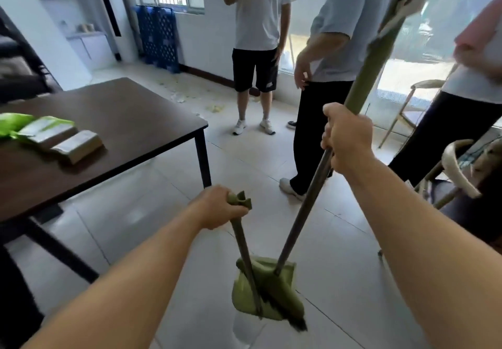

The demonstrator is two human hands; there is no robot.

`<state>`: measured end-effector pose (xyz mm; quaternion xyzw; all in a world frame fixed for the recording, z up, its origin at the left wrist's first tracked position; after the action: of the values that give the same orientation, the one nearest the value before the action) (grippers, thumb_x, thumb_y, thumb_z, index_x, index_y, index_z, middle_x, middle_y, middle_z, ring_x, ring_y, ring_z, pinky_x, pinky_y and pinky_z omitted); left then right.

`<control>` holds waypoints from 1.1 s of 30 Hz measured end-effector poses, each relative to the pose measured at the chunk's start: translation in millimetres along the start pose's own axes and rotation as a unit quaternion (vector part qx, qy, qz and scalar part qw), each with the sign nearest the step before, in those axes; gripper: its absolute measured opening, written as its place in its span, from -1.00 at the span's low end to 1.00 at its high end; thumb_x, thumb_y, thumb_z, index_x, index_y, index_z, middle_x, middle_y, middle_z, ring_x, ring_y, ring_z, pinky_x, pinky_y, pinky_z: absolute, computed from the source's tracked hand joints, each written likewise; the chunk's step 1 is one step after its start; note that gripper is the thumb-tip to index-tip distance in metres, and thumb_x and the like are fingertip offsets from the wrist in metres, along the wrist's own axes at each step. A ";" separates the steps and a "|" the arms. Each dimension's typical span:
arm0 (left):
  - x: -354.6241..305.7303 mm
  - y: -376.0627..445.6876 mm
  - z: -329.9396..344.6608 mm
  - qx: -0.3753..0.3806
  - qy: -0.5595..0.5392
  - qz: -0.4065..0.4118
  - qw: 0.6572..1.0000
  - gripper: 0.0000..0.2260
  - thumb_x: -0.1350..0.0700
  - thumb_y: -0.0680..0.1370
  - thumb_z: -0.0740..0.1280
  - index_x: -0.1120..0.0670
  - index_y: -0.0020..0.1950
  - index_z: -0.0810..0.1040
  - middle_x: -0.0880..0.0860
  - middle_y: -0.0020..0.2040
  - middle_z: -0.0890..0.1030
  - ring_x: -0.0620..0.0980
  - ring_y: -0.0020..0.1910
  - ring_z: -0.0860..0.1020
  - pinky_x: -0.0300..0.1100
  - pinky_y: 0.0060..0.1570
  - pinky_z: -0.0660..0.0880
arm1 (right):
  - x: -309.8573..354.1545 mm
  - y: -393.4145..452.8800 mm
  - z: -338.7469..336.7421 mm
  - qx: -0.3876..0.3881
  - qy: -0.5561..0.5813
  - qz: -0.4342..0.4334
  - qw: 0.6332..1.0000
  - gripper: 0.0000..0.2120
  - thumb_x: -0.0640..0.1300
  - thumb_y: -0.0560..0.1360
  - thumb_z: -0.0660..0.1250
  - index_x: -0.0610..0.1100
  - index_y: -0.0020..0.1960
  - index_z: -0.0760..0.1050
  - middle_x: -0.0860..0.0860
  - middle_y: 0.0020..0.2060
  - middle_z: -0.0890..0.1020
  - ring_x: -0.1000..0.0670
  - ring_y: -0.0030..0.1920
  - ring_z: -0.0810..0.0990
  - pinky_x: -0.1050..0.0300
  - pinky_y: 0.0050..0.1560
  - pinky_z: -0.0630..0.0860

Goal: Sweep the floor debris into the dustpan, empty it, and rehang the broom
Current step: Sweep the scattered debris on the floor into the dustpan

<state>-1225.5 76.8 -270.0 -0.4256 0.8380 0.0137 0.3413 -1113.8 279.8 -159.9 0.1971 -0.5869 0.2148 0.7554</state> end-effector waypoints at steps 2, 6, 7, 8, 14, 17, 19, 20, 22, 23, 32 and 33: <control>-0.1 23.2 2.6 0.017 0.007 0.008 1.000 -0.77 -0.09 0.49 0.43 0.06 -0.09 0.59 0.04 -0.22 0.60 -0.03 -0.30 0.54 -0.12 -0.24 0.55 | -7.9 23.3 23.7 0.034 -0.008 -0.004 0.999 -0.72 -0.23 0.42 0.29 -0.03 -0.37 0.26 0.03 -0.55 0.24 0.09 -0.60 0.20 0.23 -0.51 0.20; -3.9 85.0 3.6 0.027 0.005 -0.013 1.000 -0.78 -0.10 0.52 0.39 0.05 -0.12 0.58 0.02 -0.26 0.61 -0.04 -0.30 0.57 -0.10 -0.14 0.60 | -38.3 78.4 55.9 0.064 -0.018 0.014 0.998 -0.74 -0.22 0.44 0.31 -0.05 -0.35 0.30 0.03 -0.54 0.27 0.10 -0.57 0.23 0.21 -0.49 0.22; -6.3 104.0 2.3 0.029 0.002 -0.020 0.999 -0.78 -0.10 0.53 0.39 0.04 -0.13 0.57 0.02 -0.26 0.62 -0.04 -0.29 0.57 -0.11 -0.13 0.61 | -46.2 95.7 62.6 0.069 -0.019 0.019 0.997 -0.76 -0.22 0.45 0.32 -0.06 -0.33 0.32 0.03 -0.53 0.29 0.10 -0.55 0.24 0.20 -0.47 0.24; -9.5 122.9 1.5 0.031 0.000 -0.024 0.999 -0.78 -0.11 0.53 0.38 0.04 -0.13 0.57 0.01 -0.26 0.62 -0.05 -0.29 0.58 -0.12 -0.14 0.61 | -53.6 113.4 69.4 0.076 -0.022 0.020 0.997 -0.78 -0.21 0.46 0.32 -0.07 -0.30 0.33 0.03 -0.52 0.30 0.10 -0.54 0.26 0.20 -0.46 0.26; -33.1 243.8 -17.6 0.030 0.018 -0.067 0.997 -0.77 -0.14 0.53 0.35 0.02 -0.09 0.57 0.04 -0.19 0.67 -0.02 -0.23 0.63 -0.12 -0.16 0.57 | -79.5 231.0 117.3 0.123 -0.050 0.034 0.991 -0.77 -0.14 0.47 0.37 -0.09 -0.28 0.35 0.04 -0.54 0.32 0.08 -0.52 0.27 0.19 -0.44 0.28; -32.4 288.7 -30.3 0.024 0.015 -0.086 0.996 -0.73 -0.16 0.51 0.35 0.04 -0.08 0.58 0.07 -0.17 0.69 0.05 -0.17 0.67 -0.04 -0.10 0.60 | -85.9 274.0 140.4 0.129 -0.070 0.024 0.989 -0.77 -0.09 0.47 0.38 -0.09 -0.29 0.37 0.02 -0.51 0.34 0.06 -0.50 0.30 0.16 -0.40 0.33; -28.5 321.2 -41.1 0.017 0.007 -0.098 0.995 -0.70 -0.18 0.49 0.35 0.06 -0.10 0.59 0.05 -0.22 0.67 0.04 -0.24 0.64 -0.09 -0.17 0.57 | -93.0 304.5 158.9 0.140 -0.093 0.021 0.986 -0.75 -0.03 0.46 0.38 -0.08 -0.29 0.38 0.00 -0.47 0.37 0.04 -0.45 0.33 0.12 -0.34 0.36; -26.2 338.1 -47.7 0.012 -0.001 -0.105 0.994 -0.69 -0.18 0.48 0.35 0.06 -0.11 0.59 0.04 -0.24 0.65 0.03 -0.27 0.61 -0.10 -0.20 0.55 | -98.1 320.4 169.0 0.147 -0.099 0.019 0.984 -0.75 -0.01 0.46 0.38 -0.07 -0.28 0.38 0.00 -0.45 0.38 0.03 -0.44 0.33 0.13 -0.32 0.36; -22.2 372.6 -61.4 0.001 -0.011 -0.107 0.994 -0.70 -0.20 0.48 0.35 0.04 -0.14 0.57 0.02 -0.25 0.63 0.01 -0.28 0.59 -0.10 -0.20 0.55 | -107.4 351.5 190.2 0.160 -0.108 0.010 0.981 -0.74 0.01 0.48 0.38 -0.07 -0.27 0.38 -0.01 -0.43 0.39 0.03 -0.43 0.34 0.16 -0.32 0.38; -19.7 391.1 -69.4 -0.006 -0.020 -0.109 0.994 -0.71 -0.20 0.48 0.35 0.02 -0.16 0.56 0.02 -0.24 0.63 0.01 -0.28 0.59 -0.10 -0.21 0.55 | -112.3 368.1 202.7 0.166 -0.114 0.007 0.979 -0.74 0.02 0.48 0.37 -0.08 -0.25 0.38 -0.01 -0.43 0.39 0.03 -0.42 0.35 0.15 -0.31 0.39; 15.5 536.3 -144.6 -0.021 -0.096 -0.120 0.988 -0.69 -0.18 0.50 0.35 0.08 -0.11 0.55 0.04 -0.29 0.58 0.03 -0.35 0.52 -0.13 -0.28 0.48 | -147.9 501.8 311.2 0.181 -0.189 -0.019 0.965 -0.77 0.10 0.51 0.33 -0.02 -0.21 0.52 0.09 -0.38 0.52 0.06 -0.35 0.48 0.09 -0.17 0.52; 18.6 550.9 -154.4 -0.025 -0.100 -0.117 0.988 -0.68 -0.17 0.50 0.34 0.09 -0.08 0.57 0.03 -0.29 0.58 0.02 -0.35 0.51 -0.13 -0.28 0.48 | -150.5 515.2 323.6 0.182 -0.194 -0.021 0.964 -0.77 0.09 0.52 0.32 -0.02 -0.21 0.52 0.08 -0.39 0.51 0.06 -0.36 0.48 0.12 -0.20 0.51</control>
<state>-1717.6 366.4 -309.9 -0.5259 0.7430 0.0370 0.4123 -1692.6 515.5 -206.9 0.3815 -0.6687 0.2594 0.5831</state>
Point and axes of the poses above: each hand's wrist, its own y-axis towards the middle knuckle, its own z-axis out of the palm, x = y × z, the point moved 1 cm from there along y, towards the middle knuckle
